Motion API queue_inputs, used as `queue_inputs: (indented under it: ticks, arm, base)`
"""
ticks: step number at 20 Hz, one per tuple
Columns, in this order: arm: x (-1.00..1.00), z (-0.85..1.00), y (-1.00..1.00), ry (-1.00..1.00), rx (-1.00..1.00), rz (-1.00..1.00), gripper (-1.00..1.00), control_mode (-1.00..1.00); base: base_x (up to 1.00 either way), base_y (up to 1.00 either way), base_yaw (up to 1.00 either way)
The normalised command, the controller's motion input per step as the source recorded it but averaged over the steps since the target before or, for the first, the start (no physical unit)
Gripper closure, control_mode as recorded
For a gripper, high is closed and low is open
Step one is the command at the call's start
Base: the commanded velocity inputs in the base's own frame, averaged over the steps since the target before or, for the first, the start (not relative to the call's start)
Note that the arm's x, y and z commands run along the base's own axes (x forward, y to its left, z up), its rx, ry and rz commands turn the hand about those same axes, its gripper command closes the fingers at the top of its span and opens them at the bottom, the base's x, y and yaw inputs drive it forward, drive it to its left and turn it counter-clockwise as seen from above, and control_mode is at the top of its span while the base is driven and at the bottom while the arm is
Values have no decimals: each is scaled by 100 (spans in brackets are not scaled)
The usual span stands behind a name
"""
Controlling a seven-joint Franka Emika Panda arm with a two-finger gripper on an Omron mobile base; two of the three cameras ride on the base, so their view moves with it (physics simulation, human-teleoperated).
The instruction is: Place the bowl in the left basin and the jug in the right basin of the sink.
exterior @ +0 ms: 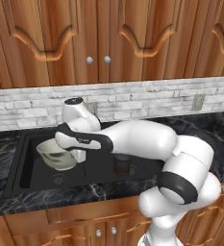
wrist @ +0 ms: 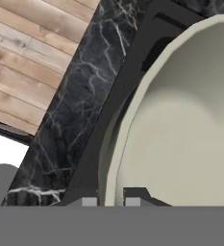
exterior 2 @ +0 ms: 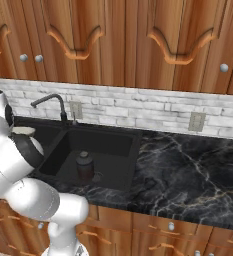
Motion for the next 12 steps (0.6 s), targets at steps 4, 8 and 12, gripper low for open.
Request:
queue_inputs:
  ticks: [4, 8, 12]
  arm:
    - [36, -33, 19, 0, 0, -4, 100, -100]
    - [32, -37, 21, 0, 0, -2, 100, -100]
    - [30, -35, 21, 0, 0, -1, 100, -100]
  base:
    - [0, 0, 0]
    - [0, 0, 0]
    - [0, 0, 0]
